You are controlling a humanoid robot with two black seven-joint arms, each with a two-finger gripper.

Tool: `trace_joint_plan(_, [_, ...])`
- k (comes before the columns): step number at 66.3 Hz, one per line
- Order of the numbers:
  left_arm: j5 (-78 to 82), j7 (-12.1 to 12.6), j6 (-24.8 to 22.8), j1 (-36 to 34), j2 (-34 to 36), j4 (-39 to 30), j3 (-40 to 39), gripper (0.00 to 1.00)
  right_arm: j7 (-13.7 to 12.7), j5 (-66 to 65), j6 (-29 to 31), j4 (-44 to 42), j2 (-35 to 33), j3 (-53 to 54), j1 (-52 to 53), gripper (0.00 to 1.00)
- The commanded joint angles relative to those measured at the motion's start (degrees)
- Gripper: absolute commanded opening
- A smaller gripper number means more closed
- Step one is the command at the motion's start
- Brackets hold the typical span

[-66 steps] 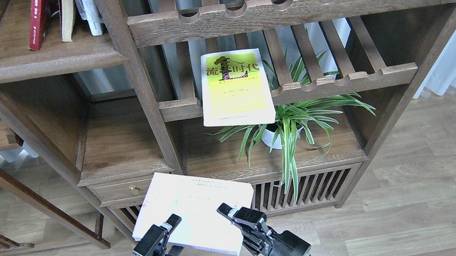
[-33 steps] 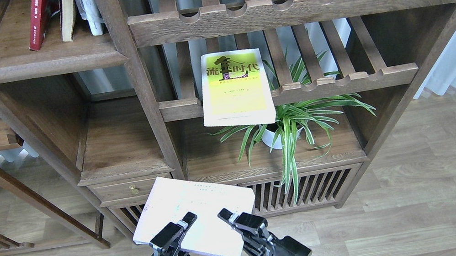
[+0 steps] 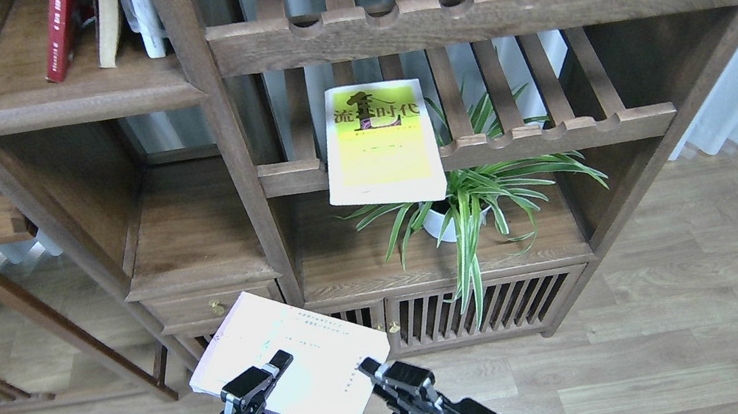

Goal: Organize books on shelf
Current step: 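Grasp the white book with the left gripper and release the right, then lift the white book with the left gripper toward the upper shelf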

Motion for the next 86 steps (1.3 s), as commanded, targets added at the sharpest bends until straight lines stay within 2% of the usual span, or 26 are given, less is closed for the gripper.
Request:
trace_joint_plan(1, [0.3, 0.0, 0.0, 0.9, 2.3, -0.1, -0.8, 0.01, 0.0, -0.1, -0.2, -0.2, 0.0, 4.5, 0.2, 0.99])
trace_joint_plan(6, [2.0, -0.1, 0.0, 1.9, 3.8, -0.1, -2.1, 0.01, 0.1, -0.1, -0.2, -0.2, 0.0, 5.9, 0.5, 0.99])
trace_joint_plan(16, [11.7, -0.1, 0.0, 8.0, 8.6, -3.2, -9.9, 0.02, 0.1, -0.1, -0.2, -0.6, 0.0, 7.1, 1.0, 0.99])
trace_joint_plan(31, [24.5, -0.1, 0.0, 8.4, 8.4, -4.0, -20.1, 0.02, 0.1, -0.1, -0.2, -0.7, 0.0, 8.1, 1.8, 0.99])
trace_joint_plan(41, [32.0, -0.3, 0.0, 9.5, 8.2, -7.7, -28.9, 0.02, 0.1, -0.1, -0.2, -0.5, 0.0, 10.5, 1.8, 0.99])
trace_joint_plan(48, [38.9, -0.3, 0.0, 10.5, 5.0, -9.6, -35.1, 0.02, 0.1, -0.1, -0.2, -0.4, 0.0, 10.7, 2.0, 0.99])
trace_joint_plan(52, [44.1, -0.3, 0.0, 10.8, 1.0, -9.7, -39.5, 0.02, 0.1, -0.1, -0.2, -0.5, 0.0, 10.7, 2.2, 0.99])
trace_joint_plan(53, [48.3, -0.2, 0.0, 11.6, -3.0, -9.7, -42.9, 0.02, 0.1, -0.1, -0.2, -0.4, 0.0, 10.7, 2.2, 0.99])
trace_joint_plan(61, [53.7, 1.2, 0.0, 12.9, -9.2, -9.9, -49.0, 0.02, 0.1, -0.1, 0.0, -0.4, 0.0, 11.4, 2.2, 0.99])
trace_joint_plan(67, [53.9, 3.4, 0.0, 13.2, -10.7, -9.9, -53.7, 0.02, 0.1, -0.1, 0.0, -0.5, 0.0, 11.8, 2.2, 0.99])
trace_joint_plan(81, [53.8, 3.8, 0.0, 13.1, -17.8, -10.0, -60.8, 0.01, 0.0, -0.1, 0.0, -1.0, 0.0, 11.7, 2.2, 0.99])
trace_joint_plan(86, [53.8, 3.8, 0.0, 13.0, -18.1, -10.0, -62.1, 0.01, 0.0, -0.1, -0.1, -1.0, 0.0, 11.7, 2.3, 0.99])
